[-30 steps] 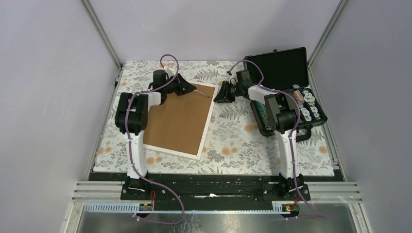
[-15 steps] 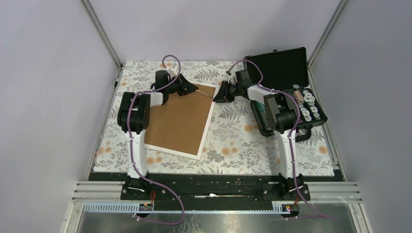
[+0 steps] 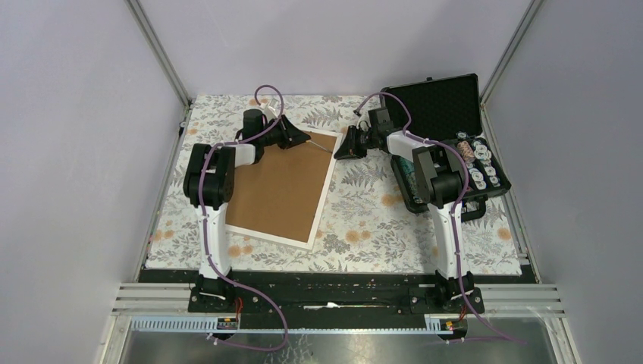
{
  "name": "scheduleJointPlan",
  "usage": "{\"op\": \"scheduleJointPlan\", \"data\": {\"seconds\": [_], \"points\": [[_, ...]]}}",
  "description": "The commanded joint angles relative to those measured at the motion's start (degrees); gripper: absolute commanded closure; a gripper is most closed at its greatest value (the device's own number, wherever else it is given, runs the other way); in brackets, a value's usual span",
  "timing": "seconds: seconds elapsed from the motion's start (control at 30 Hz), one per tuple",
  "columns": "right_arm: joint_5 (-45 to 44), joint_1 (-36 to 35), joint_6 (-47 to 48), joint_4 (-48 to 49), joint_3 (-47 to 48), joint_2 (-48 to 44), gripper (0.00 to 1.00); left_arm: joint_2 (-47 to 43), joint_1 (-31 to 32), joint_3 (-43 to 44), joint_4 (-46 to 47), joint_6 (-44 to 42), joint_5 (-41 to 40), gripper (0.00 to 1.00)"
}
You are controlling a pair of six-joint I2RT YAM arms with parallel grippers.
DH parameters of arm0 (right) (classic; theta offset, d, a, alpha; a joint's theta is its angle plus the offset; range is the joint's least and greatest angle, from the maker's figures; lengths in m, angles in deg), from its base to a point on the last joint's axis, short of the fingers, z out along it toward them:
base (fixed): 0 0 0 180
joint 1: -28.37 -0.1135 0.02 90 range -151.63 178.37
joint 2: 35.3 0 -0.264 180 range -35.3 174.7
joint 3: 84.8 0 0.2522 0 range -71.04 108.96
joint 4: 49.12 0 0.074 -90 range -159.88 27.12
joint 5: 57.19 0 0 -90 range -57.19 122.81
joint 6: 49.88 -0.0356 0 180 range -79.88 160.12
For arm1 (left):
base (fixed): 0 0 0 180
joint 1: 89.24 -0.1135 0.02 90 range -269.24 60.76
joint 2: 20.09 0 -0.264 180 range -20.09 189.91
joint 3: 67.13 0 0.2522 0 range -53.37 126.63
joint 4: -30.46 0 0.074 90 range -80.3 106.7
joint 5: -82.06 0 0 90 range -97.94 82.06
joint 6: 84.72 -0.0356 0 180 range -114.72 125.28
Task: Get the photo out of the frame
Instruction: Release the photo frame item from the photo frame.
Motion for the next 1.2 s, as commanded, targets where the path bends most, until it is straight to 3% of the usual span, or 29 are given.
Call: {"op": "scheduleJointPlan", "data": {"seconds": [0.0,0.3,0.53,1.17], "points": [[-3.64,-2.76,3.33,1.58,1.67,3.71,0.82,2.19,6.23,-1.26,-5.85,-3.09,3.91,1.00],[-4.04,-3.69,2.30,1.70,3.75,4.79,0.81,-7.77,13.21,-3.29,-16.89,-17.85,0.91,1.00],[-4.23,-3.74,1.85,1.72,3.05,4.53,0.81,-12.19,19.75,-5.43,-21.23,-22.84,-2.07,1.00],[-4.83,-3.74,1.12,1.72,3.23,4.68,0.80,-15.30,31.05,-9.83,-22.30,-24.31,-2.99,1.00]]}}
